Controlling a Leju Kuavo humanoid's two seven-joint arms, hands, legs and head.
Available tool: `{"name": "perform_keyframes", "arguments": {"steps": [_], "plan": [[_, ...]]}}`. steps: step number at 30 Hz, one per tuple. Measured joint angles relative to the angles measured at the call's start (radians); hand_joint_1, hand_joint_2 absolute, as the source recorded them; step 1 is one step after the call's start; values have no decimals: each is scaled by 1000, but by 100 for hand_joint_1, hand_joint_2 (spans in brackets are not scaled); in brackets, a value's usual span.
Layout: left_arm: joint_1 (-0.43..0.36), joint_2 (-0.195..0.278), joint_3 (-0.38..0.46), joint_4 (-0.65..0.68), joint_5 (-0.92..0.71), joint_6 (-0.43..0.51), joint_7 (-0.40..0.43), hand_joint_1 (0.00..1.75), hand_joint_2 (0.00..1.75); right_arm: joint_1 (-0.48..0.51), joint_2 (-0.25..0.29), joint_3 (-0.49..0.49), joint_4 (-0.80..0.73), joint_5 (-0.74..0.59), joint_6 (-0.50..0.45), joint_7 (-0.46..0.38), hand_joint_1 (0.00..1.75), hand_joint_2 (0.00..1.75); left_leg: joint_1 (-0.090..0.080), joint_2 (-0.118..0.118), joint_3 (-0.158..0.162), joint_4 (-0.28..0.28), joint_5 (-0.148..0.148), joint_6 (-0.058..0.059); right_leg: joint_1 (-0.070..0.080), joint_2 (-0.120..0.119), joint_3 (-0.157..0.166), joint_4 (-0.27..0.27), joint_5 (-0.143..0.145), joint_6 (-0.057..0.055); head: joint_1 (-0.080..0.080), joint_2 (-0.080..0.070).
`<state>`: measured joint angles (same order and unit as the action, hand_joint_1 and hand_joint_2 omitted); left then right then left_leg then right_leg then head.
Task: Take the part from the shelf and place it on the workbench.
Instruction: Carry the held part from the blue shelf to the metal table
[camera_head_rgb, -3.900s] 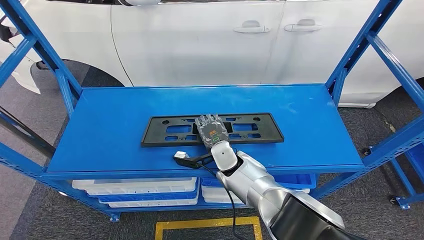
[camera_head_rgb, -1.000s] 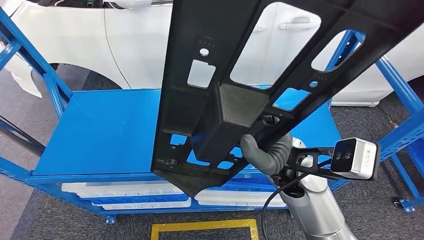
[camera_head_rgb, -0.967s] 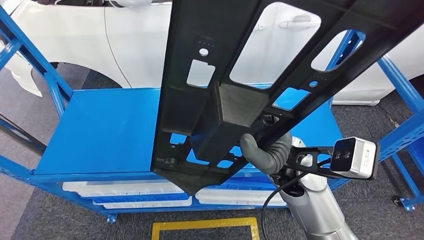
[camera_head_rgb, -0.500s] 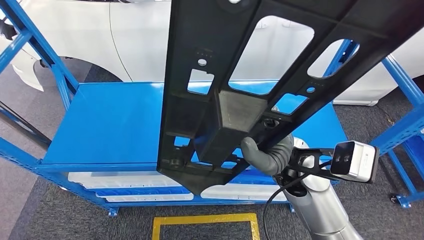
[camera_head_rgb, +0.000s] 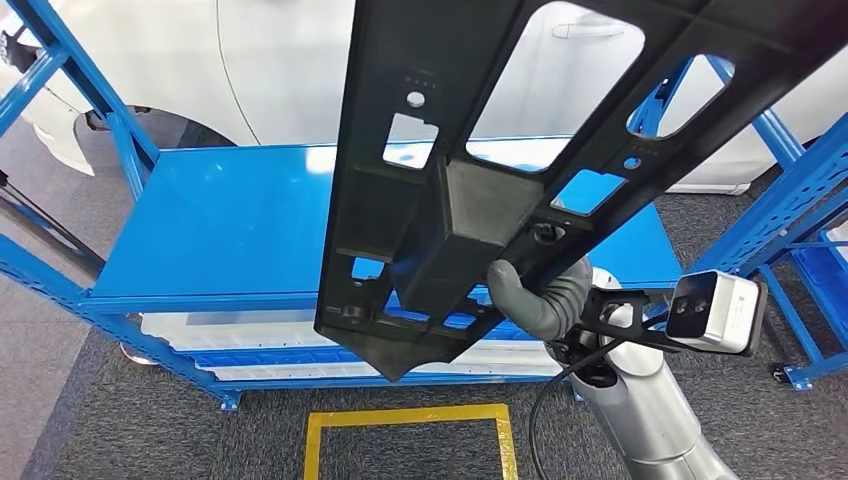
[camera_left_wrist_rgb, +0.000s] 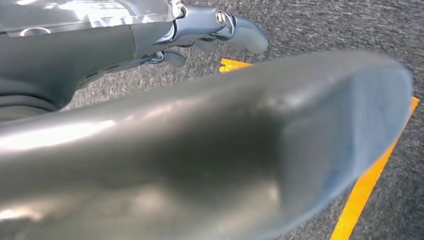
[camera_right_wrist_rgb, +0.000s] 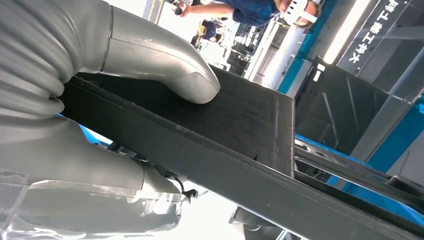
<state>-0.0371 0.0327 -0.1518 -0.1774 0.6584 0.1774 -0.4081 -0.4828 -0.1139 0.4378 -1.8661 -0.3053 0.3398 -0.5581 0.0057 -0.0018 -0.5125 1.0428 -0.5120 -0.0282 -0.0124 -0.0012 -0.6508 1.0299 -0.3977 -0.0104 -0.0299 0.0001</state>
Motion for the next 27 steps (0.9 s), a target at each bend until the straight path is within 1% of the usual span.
{"name": "perform_keyframes", "arguments": {"steps": [1, 2, 3, 4, 5, 6, 7, 8, 9, 10, 11, 12, 13, 14, 15, 16, 17, 18, 19, 20, 21, 22, 23, 24, 25, 26, 27], "plan": [[-2, 1, 0, 0, -1, 0, -1, 0, 0, -4, -1, 1, 0, -3, -1, 1, 175, 175, -4, -1, 19, -33, -2, 7, 0, -1, 0, -3, 7, 6, -1, 0], [-2, 2, 0, 0, -1, 0, -1, 0, 0, -8, -2, 2, 0, -5, -2, 1, 175, 175, -7, -1, 20, -45, -1, 14, -1, -1, 0, -7, 15, 13, -2, 0], [-3, 3, 0, 0, -1, 0, -2, 0, 0, -10, -4, 3, 0, -6, -2, 1, 175, 175, -7, -1, 15, -48, 9, 21, -1, -2, 1, -11, 23, 20, -2, 0], [-3, 3, 0, 0, -1, 0, -2, 0, 0, -11, -5, 4, 0, -7, -2, 1, 175, 175, -5, 1, 12, -55, 19, 29, -2, -1, -2, -10, 20, 26, -4, 0], [-3, 3, 0, 0, -1, 0, -2, 0, 0, -12, -8, 5, 0, -7, -4, 1, 175, 175, -3, 4, 5, -61, 32, 37, -2, -1, -9, 2, 0, 30, -3, 0], [-3, 3, 0, 0, -2, 0, -2, 0, 0, -12, -10, 6, 0, -7, -5, 0, 175, 175, -1, 6, -4, -67, 46, 43, -2, 0, -21, 35, -37, 33, -3, 0], [-3, 3, 0, 0, -2, 0, -2, 0, 0, -12, -12, 7, 0, -7, -8, -1, 175, 175, -2, 9, -16, -68, 58, 48, -3, 0, -38, 88, -88, 35, -2, 0], [-3, 3, 0, 0, -2, 0, -2, 0, 0, -11, -15, 9, 0, -7, -11, -3, 175, 175, -3, 9, -31, -67, 69, 51, -3, 0, -57, 155, -138, 38, -2, 0], [-3, 3, 0, 0, -3, 0, -2, 0, 0, -8, -17, 11, 0, -5, -14, -7, 175, 175, -4, 9, -47, -65, 80, 52, -3, 0, -71, 219, -170, 40, -2, 0], [-2, 3, 0, 0, -4, 0, -2, 0, 0, -5, -20, 13, 0, -2, -17, -11, 175, 175, -5, 9, -63, -62, 90, 51, -3, 0, -73, 262, -179, 41, -2, 0], [-2, 3, 0, 0, -5, 0, -2, 0, 0, -2, -21, 15, 0, 3, -20, -15, 175, 175, -6, 9, -79, -58, 99, 50, -3, 0, -60, 272, -166, 41, -2, 0], [-2, 3, 0, 0, -6, 1, -2, 0, 0, 1, -22, 18, 0, 10, -23, -18, 175, 175, -6, 9, -95, -53, 107, 48, -3, 0, -27, 243, -140, 41, -2, 0], [-2, 2, 0, 0, -6, 1, -2, 0, 0, 2, -22, 20, 0, 17, -27, -19, 175, 175, -6, 9, -109, -46, 114, 45, -3, 0, 22, 184, -118, 38, -2, 0], [-2, 2, 0, 0, -7, 2, -2, 0, 0, 3, -22, 23, 0, 23, -30, -19, 175, 175, -7, 9, -121, -37, 119, 41, -2, 0, 75, 110, -112, 35, -2, 0], [-2, 2, 0, 0, -7, 2, -1, 0, 0, 3, -22, 26, -1, 26, -33, -20, 175, 175, -8, 8, -131, -30, 125, 36, 1, 0, 114, 51, -114, 29, -3, 0], [-2, 2, 0, 0, -8, 2, -1, 0, 0, 4, -22, 29, -1, 28, -34, -21, 175, 175, -9, 8, -136, -24, 130, 31, 3, 1, 138, 11, -122, 23, -1, 0], [-2, 2, 0, 0, -8, 2, -1, 0, 0, 5, -22, 31, -2, 29, -35, -21, 175, 175, -10, 8, -140, -23, 136, 25, 6, 1, 144, -5, -128, 16, 0, 0], [-1, 2, 0, 0, -8, 2, -1, 0, 0, 6, -22, 32, -2, 29, -35, -22, 175, 175, -9, 8, -141, -24, 144, 19, 7, 1, 138, -5, -122, 8, 2, 0], [1, 1, 0, 0, -8, 3, 0, 0, 0, 6, -22, 34, -2, 30, -35, -22, 175, 175, -7, 7, -144, -23, 145, 13, 5, 0, 133, -9, -114, 1, 3, 0], [2, 1, 0, 0, -8, 4, 0, 0, 0, 6, -22, 36, -2, 32, -35, -23, 175, 175, -5, 6, -150, -13, 130, 6, 4, -1, 126, -11, -102, -7, 3, 0], [3, 1, 0, 0, -8, 7, 0, 0, 0, 5, -21, 38, -2, 35, -36, -23, 175, 175, -3, 5, -161, 14, 97, -1, 2, -3, 116, -14, -90, -13, 3, 0], [4, 0, 0, 0, -7, 12, 1, 0, 0, 4, -19, 41, -2, 41, -38, -22, 175, 175, 0, 5, -177, 62, 49, -7, 1, -4, 104, -15, -78, -18, 2, 0], [4, 0, 0, 0, -5, 18, 2, 0, 0, 4, -17, 45, -1, 48, -40, -20, 175, 175, 1, 5, -195, 126, -2, -14, 1, -4, 90, -15, -67, -20, 2, 0], [4, 1, 0, 0, -2, 26, 3, 0, 0, 2, -13, 51, 0, 56, -45, -17, 175, 175, 3, 5, -210, 192, -39, -19, 1, -4, 75, -14, -56, -21, 2, 0], [4, 1, 1, 0, 0, 33, 4, 0, 0, 0, -10, 58, 2, 61, -52, -13, 175, 175, 4, 5, -215, 240, -54, -22, 1, -4, 60, -14, -45, -21, 2, 0], [4, 1, 2, 0, 2, 37, 5, 0, 0, -4, -7, 66, 4, 65, -60, -8, 175, 175, 5, 5, -204, 259, -48, -23, 2, -4, 44, -13, -34, -19, 2, 0], [4, 1, 3, 0, 3, 41, 5, 0, 0, -8, -4, 73, 5, 67, -68, -3, 175, 175, 5, 5, -175, 240, -25, -21, 2, -4, 29, -11, -23, -18, 2, 0]]}}
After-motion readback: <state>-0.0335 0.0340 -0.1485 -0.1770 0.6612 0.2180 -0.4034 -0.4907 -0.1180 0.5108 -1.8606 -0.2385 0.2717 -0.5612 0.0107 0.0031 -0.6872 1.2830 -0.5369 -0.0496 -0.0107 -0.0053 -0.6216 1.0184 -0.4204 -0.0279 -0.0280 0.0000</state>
